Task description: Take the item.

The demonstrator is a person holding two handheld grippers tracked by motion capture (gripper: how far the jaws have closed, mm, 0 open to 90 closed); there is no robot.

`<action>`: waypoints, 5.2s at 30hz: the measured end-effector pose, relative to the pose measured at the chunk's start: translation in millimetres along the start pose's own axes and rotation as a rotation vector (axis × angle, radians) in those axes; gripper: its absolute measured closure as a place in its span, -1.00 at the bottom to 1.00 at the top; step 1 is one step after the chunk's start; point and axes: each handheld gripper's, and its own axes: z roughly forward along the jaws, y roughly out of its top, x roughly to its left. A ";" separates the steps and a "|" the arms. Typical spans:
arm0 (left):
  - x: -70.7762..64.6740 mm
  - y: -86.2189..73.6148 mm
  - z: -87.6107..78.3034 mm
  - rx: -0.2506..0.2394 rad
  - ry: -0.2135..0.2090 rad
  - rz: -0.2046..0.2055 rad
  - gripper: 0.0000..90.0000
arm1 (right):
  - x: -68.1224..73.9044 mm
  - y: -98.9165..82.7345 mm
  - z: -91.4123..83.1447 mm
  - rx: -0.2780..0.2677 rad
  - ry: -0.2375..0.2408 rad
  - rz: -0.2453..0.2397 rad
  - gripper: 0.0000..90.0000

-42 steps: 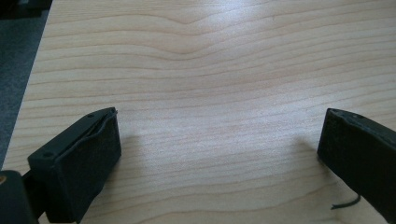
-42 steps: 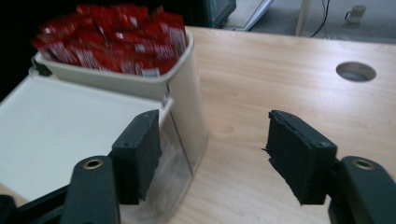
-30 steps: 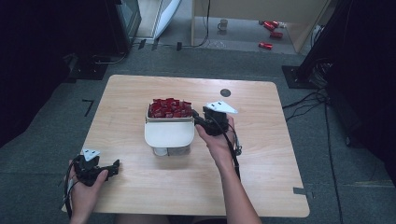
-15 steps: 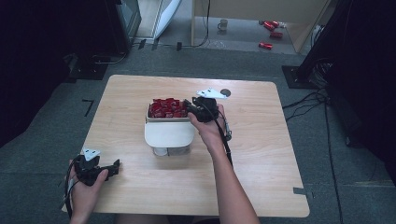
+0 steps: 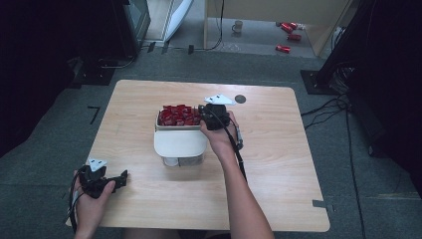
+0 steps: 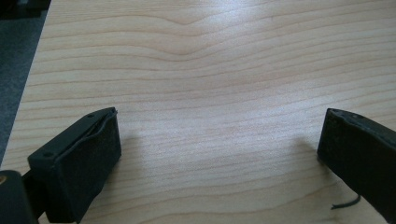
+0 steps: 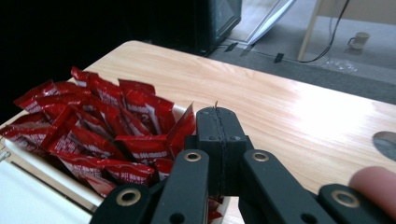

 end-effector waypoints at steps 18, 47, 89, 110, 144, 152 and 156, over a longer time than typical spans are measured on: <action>0.0 0.0 0.1 -0.002 0.001 0.000 -1.00 | -10.1 38.7 -59.9 -0.165 -0.034 0.008 1.00; 0.0 0.0 0.0 0.000 0.000 0.000 -1.00 | -57.0 -6.4 -47.3 -0.110 -0.173 0.034 1.00; -0.6 -0.6 -0.8 0.002 -0.004 0.005 -1.00 | -38.7 -147.7 -50.7 0.070 -0.169 0.113 1.00; -0.7 -0.6 -0.7 0.002 -0.004 0.004 -1.00 | -62.1 -150.3 -69.1 0.093 -0.123 0.135 -0.83; -0.6 -0.6 -0.8 0.002 -0.004 0.005 -1.00 | -174.7 -204.3 -161.1 0.141 -0.341 0.267 -1.00; -0.6 -0.6 -0.8 0.002 -0.004 0.005 -1.00 | -187.4 -217.0 -179.0 0.171 -0.368 0.285 -1.00; -0.7 -0.6 -0.7 0.002 -0.004 0.004 -1.00 | -190.4 -222.4 -185.4 0.202 -0.379 0.293 -1.00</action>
